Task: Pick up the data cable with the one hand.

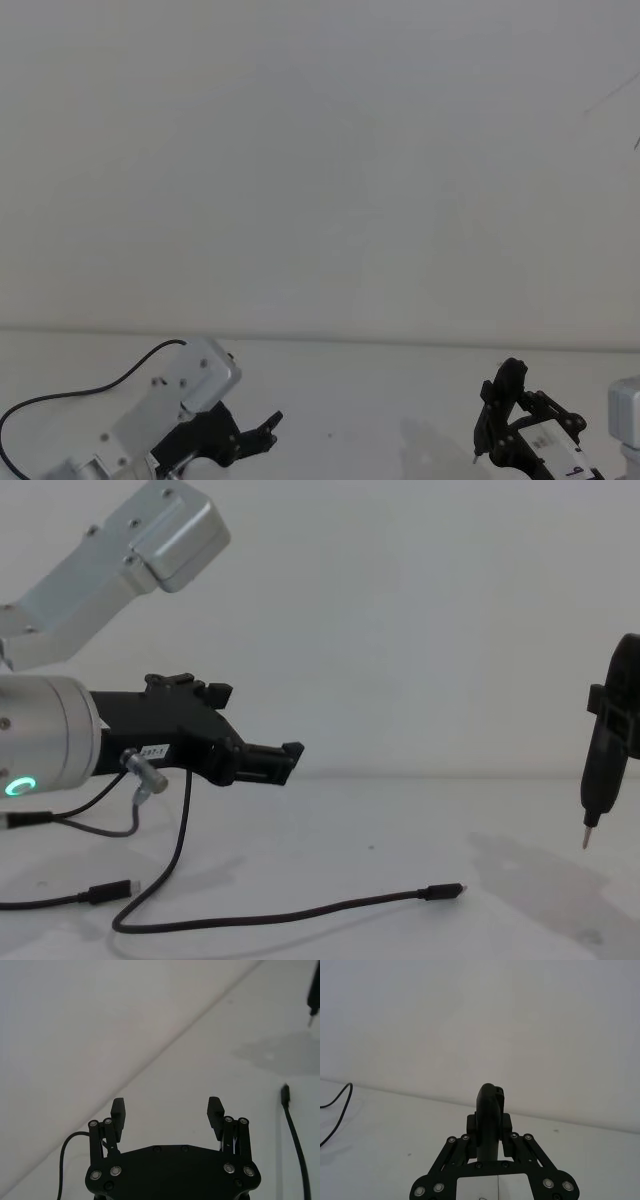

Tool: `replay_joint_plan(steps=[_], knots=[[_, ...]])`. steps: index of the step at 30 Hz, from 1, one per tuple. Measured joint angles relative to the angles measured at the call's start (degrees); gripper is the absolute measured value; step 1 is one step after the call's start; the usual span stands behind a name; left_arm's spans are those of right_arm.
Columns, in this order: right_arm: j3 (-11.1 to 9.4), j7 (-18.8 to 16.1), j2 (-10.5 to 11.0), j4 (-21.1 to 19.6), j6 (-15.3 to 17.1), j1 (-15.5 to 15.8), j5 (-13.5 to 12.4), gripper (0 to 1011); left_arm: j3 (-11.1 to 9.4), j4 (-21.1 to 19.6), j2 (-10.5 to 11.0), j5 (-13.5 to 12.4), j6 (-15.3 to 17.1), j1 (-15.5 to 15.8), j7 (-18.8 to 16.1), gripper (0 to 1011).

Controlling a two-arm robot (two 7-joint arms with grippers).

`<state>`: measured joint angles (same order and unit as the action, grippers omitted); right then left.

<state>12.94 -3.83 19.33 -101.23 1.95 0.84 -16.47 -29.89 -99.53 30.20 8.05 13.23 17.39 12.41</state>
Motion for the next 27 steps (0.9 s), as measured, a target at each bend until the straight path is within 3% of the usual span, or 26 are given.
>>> replay_joint_plan(steps=[13, 21, 27], knots=[[0.0, 0.0, 0.0, 0.0, 0.0, 0.0, 0.0, 268, -3.47, -4.18, 5.95, -2.97, 7.02, 5.09, 10.78, 1000], [0.0, 0.0, 0.0, 0.0, 0.0, 0.0, 0.0, 268, -5.71, -5.98, 7.36, -3.32, 12.48, 8.61, 17.81, 1000], [0.0, 0.0, 0.0, 0.0, 0.0, 0.0, 0.0, 268, -6.98, -6.88, 7.48, -3.52, 15.22, 10.0, 20.8, 1000]])
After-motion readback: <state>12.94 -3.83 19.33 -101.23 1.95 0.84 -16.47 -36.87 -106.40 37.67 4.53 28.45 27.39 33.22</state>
